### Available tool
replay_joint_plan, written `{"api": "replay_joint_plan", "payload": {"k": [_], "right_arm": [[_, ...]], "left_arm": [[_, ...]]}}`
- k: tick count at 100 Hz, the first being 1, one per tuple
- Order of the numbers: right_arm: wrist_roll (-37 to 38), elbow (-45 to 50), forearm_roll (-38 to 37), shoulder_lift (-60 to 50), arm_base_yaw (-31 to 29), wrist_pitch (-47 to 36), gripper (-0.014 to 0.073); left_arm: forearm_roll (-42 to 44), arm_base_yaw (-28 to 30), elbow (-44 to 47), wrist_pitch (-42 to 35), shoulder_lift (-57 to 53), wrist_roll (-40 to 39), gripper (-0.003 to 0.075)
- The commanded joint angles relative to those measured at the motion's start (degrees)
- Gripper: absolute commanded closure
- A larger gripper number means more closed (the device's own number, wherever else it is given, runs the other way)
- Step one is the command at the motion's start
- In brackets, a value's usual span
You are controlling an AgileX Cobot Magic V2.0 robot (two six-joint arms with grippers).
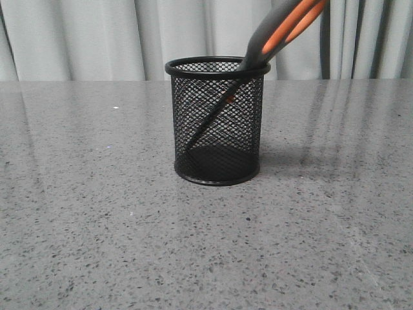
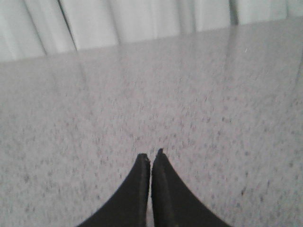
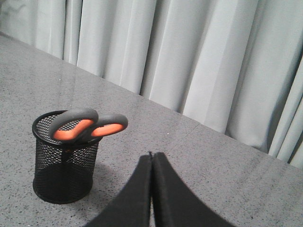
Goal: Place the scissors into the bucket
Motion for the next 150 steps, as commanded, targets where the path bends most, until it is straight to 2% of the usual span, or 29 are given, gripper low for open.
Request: {"api": "replay_joint_plan", "payload": {"k": [1, 24, 102, 123, 135, 150], "right_arm": [[-0.07, -1.44, -0.89, 0.40, -0.40, -4.85, 0.0645], [-0.07, -1.44, -0.89, 0.40, -0.40, -4.74, 0.0645], [-0.07, -1.32, -0.89, 0.40, -0.40, -4.66, 0.0645], [-0.07, 3.41, -0.79, 0.16, -0.70, -4.13, 0.0645], [-0.07, 9.90, -0.79, -0.05, -3.38, -9.48, 0.0645], [-0.07, 18.44, 3.82, -1.21, -10.92, -19.49, 0.0645]], "left_arm": [[-0.95, 1.25, -0.19, 1.12, -0.47, -0.70, 0.0740], [-0.65, 2.44, 2.67, 0.60, -1.59, -0.32, 0.0740], [-0.65, 2.79, 2.68, 0.18, -1.59, -0.32, 0.0740], [-0.65, 2.79, 2.68, 0.18, -1.59, -0.32, 0.0740], [-0.65, 2.79, 2.68, 0.18, -1.59, -0.32, 0.0740], [-0.65, 2.79, 2.68, 0.18, -1.59, -0.32, 0.0740]]}}
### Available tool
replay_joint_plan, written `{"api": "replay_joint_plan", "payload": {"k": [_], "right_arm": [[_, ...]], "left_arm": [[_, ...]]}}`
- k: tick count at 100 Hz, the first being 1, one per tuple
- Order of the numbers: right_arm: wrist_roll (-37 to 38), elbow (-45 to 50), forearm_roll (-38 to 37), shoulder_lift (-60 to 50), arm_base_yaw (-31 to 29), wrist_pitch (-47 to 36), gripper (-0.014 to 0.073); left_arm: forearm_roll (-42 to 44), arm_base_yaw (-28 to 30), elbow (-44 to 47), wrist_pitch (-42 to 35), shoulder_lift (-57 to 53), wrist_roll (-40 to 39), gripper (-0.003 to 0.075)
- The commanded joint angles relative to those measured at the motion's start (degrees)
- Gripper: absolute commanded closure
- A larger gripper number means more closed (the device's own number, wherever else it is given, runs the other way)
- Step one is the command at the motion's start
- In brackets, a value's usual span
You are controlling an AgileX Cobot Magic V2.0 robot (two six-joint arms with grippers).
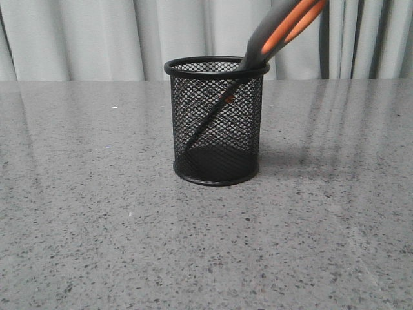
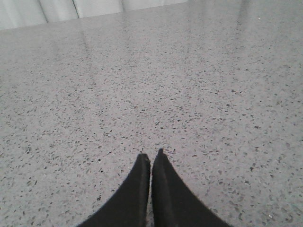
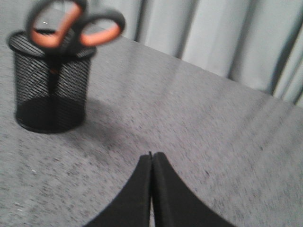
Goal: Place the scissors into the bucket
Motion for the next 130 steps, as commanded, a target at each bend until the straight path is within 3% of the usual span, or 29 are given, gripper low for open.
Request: {"api": "replay_joint_plan", "payload": {"k": [1, 17, 37, 52, 130], "right_arm": [[-0.07, 2.34, 2.99, -0.41, -4.64, -10.35, 0.0645], [-0.07, 7.18, 6.97, -5.40, -12.33, -9.34, 0.0645], [-0.07, 7.05, 9.26, -17.38, -19.03, 9.63, 0.0645], [-0.07, 7.05, 9.36, -16.94, -20.55, 16.22, 0.0645], [-0.17, 7.05, 9.36, -16.94, -20.55, 16.09, 0.0645]], "left_arm": [[-0.55, 0.37, 2.67, -3.23, -1.59, -0.32, 0.0740], [-0.55, 0.37, 2.67, -3.23, -1.59, -0.32, 0.0740], [-0.55, 0.37, 2.67, -3.23, -1.59, -0.32, 0.0740], [-0.68, 0.37, 2.67, -3.10, -1.50, -0.32, 0.0740], [-0.68, 0.25, 2.67, -3.10, -1.50, -0.32, 0.0740]]}}
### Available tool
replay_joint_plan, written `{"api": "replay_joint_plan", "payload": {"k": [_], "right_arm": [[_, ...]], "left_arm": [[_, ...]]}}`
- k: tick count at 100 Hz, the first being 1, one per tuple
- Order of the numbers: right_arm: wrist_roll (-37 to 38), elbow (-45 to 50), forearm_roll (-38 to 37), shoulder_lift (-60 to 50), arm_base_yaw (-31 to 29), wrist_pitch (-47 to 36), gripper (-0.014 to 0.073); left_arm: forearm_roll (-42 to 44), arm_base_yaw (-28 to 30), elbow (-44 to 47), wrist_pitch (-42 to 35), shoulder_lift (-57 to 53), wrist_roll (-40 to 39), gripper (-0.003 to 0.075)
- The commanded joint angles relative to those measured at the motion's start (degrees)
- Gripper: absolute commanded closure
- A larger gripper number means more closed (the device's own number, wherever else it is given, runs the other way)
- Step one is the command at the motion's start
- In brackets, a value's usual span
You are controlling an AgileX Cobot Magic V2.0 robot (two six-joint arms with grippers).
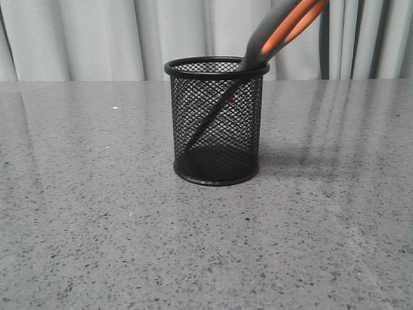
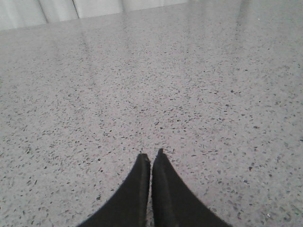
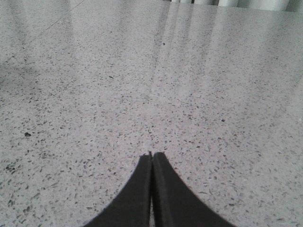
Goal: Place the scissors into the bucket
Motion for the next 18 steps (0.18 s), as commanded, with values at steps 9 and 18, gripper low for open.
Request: {"api": "replay_joint_plan", "payload": {"k": [9, 18], "right_arm": [[-0.17, 0.71, -0.03, -1.20, -0.31, -1.15, 0.0645], [-0.17, 0.71, -0.03, -1.20, -0.31, -1.15, 0.0645]], "left_arm": [[-0.68, 0.25, 2.67, -3.10, -1.50, -0.32, 0.0740], [-0.68, 0.25, 2.67, -3.10, -1.50, -0.32, 0.0740]]}}
